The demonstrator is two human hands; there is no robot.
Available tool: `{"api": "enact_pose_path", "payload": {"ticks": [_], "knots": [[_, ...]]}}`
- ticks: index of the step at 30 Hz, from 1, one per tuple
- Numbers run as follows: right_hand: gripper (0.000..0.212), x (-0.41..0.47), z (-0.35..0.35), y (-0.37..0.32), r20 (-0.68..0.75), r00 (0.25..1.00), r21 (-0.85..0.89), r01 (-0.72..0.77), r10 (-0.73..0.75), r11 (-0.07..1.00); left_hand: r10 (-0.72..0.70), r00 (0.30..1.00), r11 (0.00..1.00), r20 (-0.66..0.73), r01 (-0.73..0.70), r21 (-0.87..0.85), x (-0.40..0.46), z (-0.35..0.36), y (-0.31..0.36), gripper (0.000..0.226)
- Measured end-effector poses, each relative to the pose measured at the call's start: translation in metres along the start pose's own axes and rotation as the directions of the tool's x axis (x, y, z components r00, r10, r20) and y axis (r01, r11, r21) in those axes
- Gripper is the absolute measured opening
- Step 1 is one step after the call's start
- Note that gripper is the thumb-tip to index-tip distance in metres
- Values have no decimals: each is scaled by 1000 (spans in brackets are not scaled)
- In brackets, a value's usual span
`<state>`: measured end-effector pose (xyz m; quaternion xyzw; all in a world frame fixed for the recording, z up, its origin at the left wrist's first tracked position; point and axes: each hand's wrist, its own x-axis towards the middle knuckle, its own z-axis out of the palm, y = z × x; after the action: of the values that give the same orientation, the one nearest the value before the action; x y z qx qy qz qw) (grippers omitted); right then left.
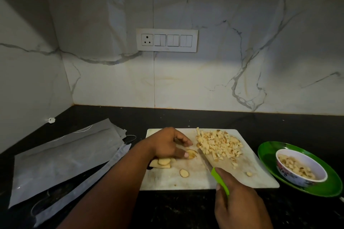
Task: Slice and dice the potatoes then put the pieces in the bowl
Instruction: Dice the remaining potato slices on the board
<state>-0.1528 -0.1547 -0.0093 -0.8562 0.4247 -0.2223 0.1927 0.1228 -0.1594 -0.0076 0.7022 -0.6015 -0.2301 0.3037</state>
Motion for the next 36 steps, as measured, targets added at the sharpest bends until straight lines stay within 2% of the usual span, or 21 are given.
{"api": "enact_pose_path", "payload": {"ticks": [3,9,15,21,25,36], "knots": [[53,1,-4,-2,14,1000,-11,18,-18,1000,-10,999,996,54,5,87,0,-1,2,54],[51,4,1,4,65,997,-12,40,-39,999,-22,1000,999,22,21,30,0,3,4,34],[52,14,0,5,48,996,-35,72,-71,997,-108,992,994,-65,110,16,2,12,8,30],[52,33,-9,-10,1,987,-126,158,-159,979,-117,993,991,-24,118,59,0,9,14,24],[53,33,-2,-16,48,988,-142,154,-148,978,-82,996,995,-21,83,57,-2,7,14,18],[64,11,5,-12,177,971,-189,196,-163,962,-128,991,990,-38,130,52,9,10,15,10]]}}
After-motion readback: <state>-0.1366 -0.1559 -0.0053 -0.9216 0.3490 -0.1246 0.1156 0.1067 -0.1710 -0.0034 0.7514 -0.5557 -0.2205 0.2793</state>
